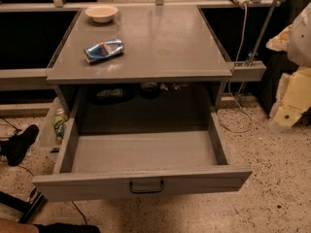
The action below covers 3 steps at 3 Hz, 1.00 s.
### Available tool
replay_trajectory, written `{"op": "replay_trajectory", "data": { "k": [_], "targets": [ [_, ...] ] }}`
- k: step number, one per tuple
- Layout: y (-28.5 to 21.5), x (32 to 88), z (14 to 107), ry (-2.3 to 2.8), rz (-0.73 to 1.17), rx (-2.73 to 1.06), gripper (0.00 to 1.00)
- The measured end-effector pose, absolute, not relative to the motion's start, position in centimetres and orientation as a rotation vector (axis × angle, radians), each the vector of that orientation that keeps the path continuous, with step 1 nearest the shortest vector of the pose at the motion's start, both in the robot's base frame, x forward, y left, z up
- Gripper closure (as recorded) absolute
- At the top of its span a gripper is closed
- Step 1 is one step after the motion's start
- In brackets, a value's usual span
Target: Close top drawer
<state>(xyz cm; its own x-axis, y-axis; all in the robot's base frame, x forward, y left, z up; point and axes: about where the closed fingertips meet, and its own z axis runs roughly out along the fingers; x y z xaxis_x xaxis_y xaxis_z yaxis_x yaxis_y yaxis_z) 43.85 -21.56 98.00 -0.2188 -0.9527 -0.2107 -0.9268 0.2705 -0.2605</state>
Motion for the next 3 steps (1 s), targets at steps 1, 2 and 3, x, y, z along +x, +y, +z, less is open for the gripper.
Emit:
{"op": "replay_trajectory", "data": {
  "k": [1, 2, 3],
  "targets": [
    [-21.6, 43.9, 98.0, 2.221, -0.112, -1.717, 0.00],
    [-21.0, 43.2, 96.1, 2.211, -0.081, -1.720, 0.00],
    [-20.4, 42.6, 91.8, 2.202, -0.148, -1.776, 0.00]
  ]
}}
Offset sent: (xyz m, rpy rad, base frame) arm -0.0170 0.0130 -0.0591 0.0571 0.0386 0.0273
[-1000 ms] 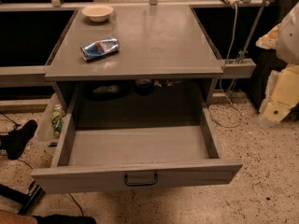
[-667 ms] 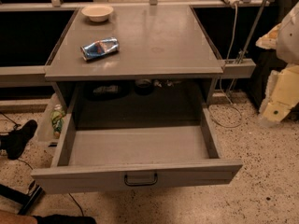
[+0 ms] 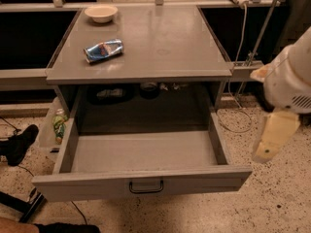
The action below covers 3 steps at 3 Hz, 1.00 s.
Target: Close top drawer
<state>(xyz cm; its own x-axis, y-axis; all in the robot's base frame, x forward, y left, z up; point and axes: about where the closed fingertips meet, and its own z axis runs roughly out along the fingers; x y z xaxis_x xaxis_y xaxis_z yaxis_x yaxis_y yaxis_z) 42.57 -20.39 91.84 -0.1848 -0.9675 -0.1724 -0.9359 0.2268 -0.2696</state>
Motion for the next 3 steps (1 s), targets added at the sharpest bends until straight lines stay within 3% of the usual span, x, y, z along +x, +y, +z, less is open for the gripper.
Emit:
{"op": "replay_trajectory", "data": {
  "k": [1, 3],
  "targets": [
    [-20.8, 41.2, 84.4, 2.262, -0.086, -1.819, 0.00],
    [-21.4, 40.1, 82.1, 2.264, -0.075, -1.809, 0.00]
  ]
}}
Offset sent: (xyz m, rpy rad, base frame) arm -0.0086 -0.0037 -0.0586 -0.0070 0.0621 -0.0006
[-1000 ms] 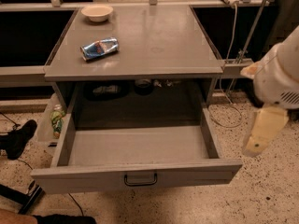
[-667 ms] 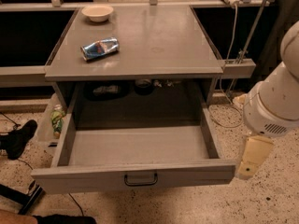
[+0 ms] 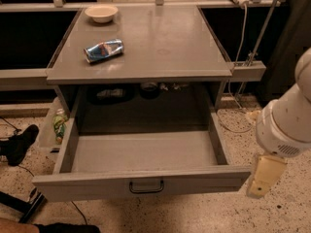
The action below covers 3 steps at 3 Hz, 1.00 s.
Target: Close top drawer
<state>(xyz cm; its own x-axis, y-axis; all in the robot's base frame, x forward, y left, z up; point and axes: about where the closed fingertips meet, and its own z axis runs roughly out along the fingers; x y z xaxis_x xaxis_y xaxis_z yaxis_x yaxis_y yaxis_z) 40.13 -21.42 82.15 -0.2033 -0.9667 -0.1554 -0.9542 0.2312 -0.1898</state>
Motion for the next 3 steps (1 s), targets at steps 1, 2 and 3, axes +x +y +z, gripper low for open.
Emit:
{"op": "replay_trajectory", "data": {
  "k": [1, 2, 3],
  "targets": [
    [-21.8, 38.3, 78.4, 2.252, -0.024, -1.803, 0.00],
    [-21.2, 36.8, 74.4, 2.231, 0.051, -1.829, 0.00],
    [-19.7, 35.9, 70.9, 2.207, 0.128, -1.894, 0.00]
  ]
}}
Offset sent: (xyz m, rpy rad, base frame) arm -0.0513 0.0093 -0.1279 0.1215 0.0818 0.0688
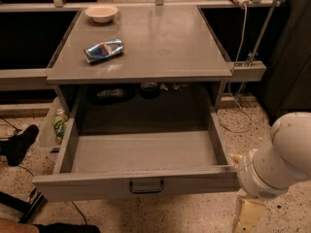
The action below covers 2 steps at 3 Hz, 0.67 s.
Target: Close top drawer
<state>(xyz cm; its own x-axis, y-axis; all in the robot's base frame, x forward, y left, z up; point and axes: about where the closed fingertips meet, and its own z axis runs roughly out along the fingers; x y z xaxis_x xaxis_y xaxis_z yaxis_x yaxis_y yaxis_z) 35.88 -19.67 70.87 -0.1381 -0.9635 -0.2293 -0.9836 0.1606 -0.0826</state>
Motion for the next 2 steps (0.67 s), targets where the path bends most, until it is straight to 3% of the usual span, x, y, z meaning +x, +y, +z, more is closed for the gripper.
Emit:
{"op": "replay_trajectory", "data": {
  "k": [2],
  "targets": [
    [-17.7, 34.0, 70.1, 2.155, 0.175, -1.988, 0.00]
  ]
}}
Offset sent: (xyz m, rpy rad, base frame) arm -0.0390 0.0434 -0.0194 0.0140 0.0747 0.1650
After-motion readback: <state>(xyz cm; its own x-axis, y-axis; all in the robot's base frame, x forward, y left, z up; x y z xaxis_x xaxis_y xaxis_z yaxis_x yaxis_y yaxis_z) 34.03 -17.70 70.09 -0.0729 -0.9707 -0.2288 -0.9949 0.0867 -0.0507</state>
